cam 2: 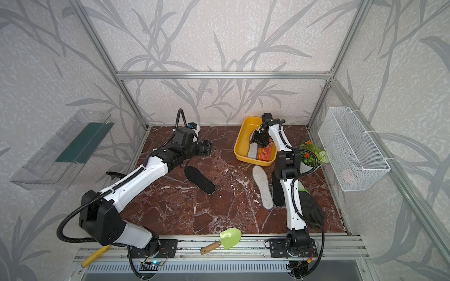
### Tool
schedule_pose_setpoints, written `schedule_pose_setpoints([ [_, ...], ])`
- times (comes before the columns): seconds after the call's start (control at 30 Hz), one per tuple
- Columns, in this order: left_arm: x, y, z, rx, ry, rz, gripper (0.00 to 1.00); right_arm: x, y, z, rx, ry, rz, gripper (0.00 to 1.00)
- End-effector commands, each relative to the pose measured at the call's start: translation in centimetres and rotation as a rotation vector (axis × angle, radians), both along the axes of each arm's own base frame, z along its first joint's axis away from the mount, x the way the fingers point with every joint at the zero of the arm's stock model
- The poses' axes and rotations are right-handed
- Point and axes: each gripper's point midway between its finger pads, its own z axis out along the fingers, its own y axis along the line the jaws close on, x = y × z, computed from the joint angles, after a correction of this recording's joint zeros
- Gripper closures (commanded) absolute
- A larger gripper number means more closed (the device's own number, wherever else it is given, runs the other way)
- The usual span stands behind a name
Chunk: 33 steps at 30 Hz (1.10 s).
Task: Put the insoles into the storage box
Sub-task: Place the insole in the storage box.
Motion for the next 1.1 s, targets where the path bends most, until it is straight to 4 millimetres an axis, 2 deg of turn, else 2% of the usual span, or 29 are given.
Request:
schedule_pose_setpoints([
  [0.0,-0.3,0.8,1.0,0.008,-0.026,0.012,0.17,-0.5,-0.5,2.8,-0.02,-0.02,0.001,0.45],
  [0.13,-0.3,0.8,1.1,0.007,-0.028,0.014,0.17,-0.4,-0.5,2.7,-0.018,-0.02,-0.005,0.44],
  [0.27,-0.3,0.8,1.1,0.008,-0.028,0.014,0.17,-0.1,-0.2,1.8,-0.003,-0.004,-0.024,0.43],
  [0.53,-0.2,0.8,0.9,0.011,-0.023,0.012,0.18,0.6,2.5,0.2,0.05,-0.006,-0.008,0.43],
  [0.7,-0.2,0.9,0.9,0.017,-0.023,0.016,0.17,1.0,3.4,-0.2,0.071,-0.006,-0.023,0.43],
  [0.97,-0.3,1.2,0.9,0.024,-0.026,0.024,0.18,1.2,4.0,-1.0,0.099,0.003,-0.026,0.43],
  [1.07,-0.3,1.3,0.9,0.026,-0.024,0.026,0.18,1.2,4.0,-0.6,0.096,-0.004,-0.02,0.43],
])
